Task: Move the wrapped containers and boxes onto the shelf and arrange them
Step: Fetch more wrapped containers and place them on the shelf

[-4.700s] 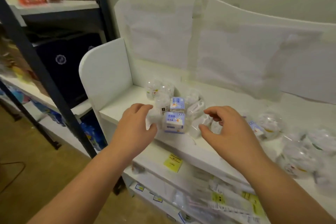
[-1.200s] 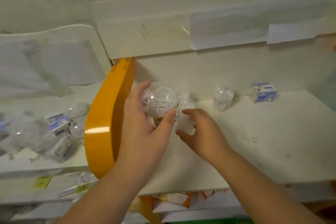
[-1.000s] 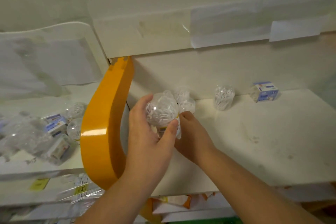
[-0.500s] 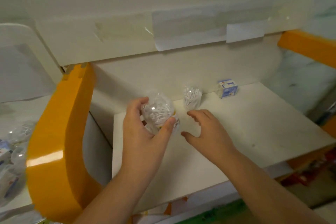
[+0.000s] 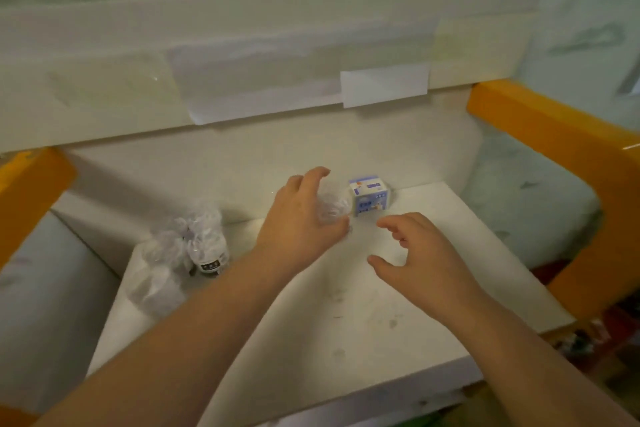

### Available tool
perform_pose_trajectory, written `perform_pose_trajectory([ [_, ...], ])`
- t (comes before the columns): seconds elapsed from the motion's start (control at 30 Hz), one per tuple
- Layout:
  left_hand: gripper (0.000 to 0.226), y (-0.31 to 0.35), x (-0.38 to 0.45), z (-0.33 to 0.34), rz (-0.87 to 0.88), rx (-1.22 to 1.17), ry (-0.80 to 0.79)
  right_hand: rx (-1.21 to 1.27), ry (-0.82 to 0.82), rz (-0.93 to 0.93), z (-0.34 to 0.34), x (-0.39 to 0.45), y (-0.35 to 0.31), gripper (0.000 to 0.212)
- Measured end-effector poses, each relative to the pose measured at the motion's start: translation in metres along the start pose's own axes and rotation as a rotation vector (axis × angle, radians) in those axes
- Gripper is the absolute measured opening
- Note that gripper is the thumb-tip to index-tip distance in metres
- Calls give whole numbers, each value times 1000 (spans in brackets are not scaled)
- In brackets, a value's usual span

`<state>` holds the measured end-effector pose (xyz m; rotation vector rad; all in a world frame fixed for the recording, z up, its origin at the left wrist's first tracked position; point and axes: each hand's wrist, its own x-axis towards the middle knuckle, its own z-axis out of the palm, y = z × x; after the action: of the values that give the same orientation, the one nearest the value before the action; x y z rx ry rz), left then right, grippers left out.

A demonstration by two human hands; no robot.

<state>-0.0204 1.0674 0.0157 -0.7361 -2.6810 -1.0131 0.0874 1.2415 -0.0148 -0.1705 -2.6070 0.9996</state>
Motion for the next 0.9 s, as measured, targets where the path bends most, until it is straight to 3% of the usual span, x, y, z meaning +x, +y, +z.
perform_pose_trajectory([
  [0.3, 65, -18, 49, 48, 65, 495, 15, 21, -118, -39, -20, 7, 39, 48],
  [0.9, 64, -43, 52, 65, -34, 648, 173, 68, -205, -51, -24, 17, 52, 43],
])
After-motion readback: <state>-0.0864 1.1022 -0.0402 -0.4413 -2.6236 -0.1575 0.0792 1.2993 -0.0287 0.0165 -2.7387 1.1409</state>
